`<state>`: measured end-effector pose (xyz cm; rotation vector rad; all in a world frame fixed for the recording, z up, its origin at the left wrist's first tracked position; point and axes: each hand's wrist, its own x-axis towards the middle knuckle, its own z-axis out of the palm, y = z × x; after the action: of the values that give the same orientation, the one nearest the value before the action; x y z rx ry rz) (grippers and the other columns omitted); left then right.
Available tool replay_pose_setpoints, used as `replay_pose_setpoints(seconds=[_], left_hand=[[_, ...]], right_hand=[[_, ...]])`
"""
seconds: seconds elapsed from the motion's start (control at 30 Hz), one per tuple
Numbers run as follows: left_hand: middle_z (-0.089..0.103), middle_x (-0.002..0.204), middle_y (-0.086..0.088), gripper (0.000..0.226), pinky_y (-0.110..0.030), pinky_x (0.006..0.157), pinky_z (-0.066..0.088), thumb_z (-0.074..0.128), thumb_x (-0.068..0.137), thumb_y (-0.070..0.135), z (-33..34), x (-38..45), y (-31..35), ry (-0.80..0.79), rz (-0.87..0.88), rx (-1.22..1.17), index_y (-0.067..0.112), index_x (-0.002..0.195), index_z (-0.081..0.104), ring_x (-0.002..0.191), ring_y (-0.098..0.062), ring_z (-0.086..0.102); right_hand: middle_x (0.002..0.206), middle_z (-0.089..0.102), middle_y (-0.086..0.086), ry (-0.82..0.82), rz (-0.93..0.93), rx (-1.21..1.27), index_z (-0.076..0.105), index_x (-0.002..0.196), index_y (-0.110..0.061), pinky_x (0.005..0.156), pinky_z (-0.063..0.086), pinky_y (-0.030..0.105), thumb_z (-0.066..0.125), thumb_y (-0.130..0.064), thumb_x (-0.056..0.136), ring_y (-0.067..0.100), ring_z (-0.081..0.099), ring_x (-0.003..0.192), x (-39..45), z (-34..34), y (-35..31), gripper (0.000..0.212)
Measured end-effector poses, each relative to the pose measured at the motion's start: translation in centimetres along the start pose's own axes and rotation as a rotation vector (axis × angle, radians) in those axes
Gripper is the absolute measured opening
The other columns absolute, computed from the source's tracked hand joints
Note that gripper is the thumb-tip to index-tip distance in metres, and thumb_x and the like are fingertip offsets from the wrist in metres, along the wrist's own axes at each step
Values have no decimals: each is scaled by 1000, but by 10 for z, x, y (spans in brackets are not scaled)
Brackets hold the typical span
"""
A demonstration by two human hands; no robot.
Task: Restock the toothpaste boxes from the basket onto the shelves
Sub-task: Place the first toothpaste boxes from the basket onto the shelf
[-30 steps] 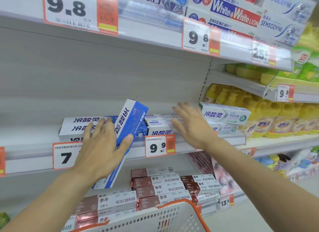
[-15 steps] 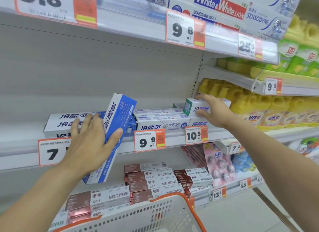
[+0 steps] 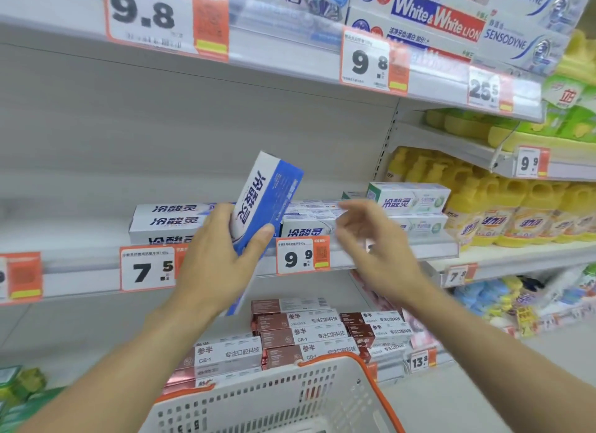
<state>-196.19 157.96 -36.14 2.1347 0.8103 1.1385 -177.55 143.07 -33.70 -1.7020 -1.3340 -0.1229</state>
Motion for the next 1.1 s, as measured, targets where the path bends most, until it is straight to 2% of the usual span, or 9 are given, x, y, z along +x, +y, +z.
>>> replay_pose_setpoints(seconds=[0.13, 0.27, 0.37, 0.5, 0.57, 0.67, 0.83, 0.97, 1.1], left_hand=[[74, 90, -2, 35, -38, 80, 56, 73, 83, 45, 8, -18, 20, -28, -344, -451, 14, 97, 64, 85, -21, 71], [77, 91, -14, 25, -43, 72, 63, 73, 88, 26, 8, -33, 27, -184, -629, -823, 4, 97, 69, 77, -26, 75], [77, 83, -6, 18, -40, 74, 61, 72, 89, 27, -3, -30, 22, -209, -572, -752, 10, 96, 70, 77, -21, 75], [77, 95, -12, 41, -36, 68, 62, 76, 82, 33, -25, -19, 3, -187, -557, -783, 2, 108, 68, 83, -23, 75], [76, 99, -16, 58, -39, 71, 63, 78, 71, 37, -31, -19, -1, -236, -538, -779, -2, 112, 64, 87, -28, 75], [76, 96, -21, 57, -42, 74, 63, 77, 66, 38, -35, -18, -7, -250, -542, -763, -2, 104, 63, 86, -32, 75], [77, 93, -15, 54, -34, 66, 63, 76, 69, 47, -41, -15, -14, -374, -561, -616, 3, 100, 68, 77, -28, 74], [76, 96, -11, 65, -30, 57, 55, 74, 69, 55, -49, -15, -23, -418, -480, -468, 3, 106, 70, 68, -22, 68], [75, 87, -2, 51, -15, 58, 49, 69, 77, 44, -65, -16, -24, -257, -276, -381, 11, 116, 62, 60, -4, 66]], right_hand=[[128, 59, -10, -278, 270, 385, 39, 138, -44, 93, 56, 36, 83, -36, 76, 9, 63, 114, -52, 48, -43, 77], [104, 73, -2, -254, 327, 361, 47, 130, -29, 70, 56, 23, 86, -4, 73, 12, 72, 81, -67, 55, -47, 73], [85, 77, -2, -322, 442, 442, 54, 117, -16, 59, 53, 24, 84, -1, 73, 15, 67, 62, -67, 40, -46, 55], [111, 74, 13, -459, 537, 670, 70, 116, -14, 75, 56, 31, 79, -13, 71, 23, 71, 89, -67, 19, -28, 46], [113, 74, 10, -523, 523, 553, 73, 116, -19, 81, 57, 34, 83, -23, 74, 22, 70, 94, -66, 12, -23, 43], [98, 76, 12, -365, 566, 364, 75, 105, -20, 70, 57, 37, 90, -40, 70, 22, 72, 82, -66, 6, -12, 43], [92, 74, 8, -93, 652, 565, 74, 91, -10, 56, 57, 31, 79, -39, 71, 20, 69, 72, -69, 6, 1, 35], [108, 72, 14, -15, 702, 849, 64, 97, 3, 71, 60, 31, 74, -29, 77, 25, 71, 95, -64, 2, 7, 39], [115, 72, 19, -53, 537, 779, 67, 115, -5, 81, 59, 30, 78, -23, 74, 28, 71, 103, -55, 0, -1, 46]])
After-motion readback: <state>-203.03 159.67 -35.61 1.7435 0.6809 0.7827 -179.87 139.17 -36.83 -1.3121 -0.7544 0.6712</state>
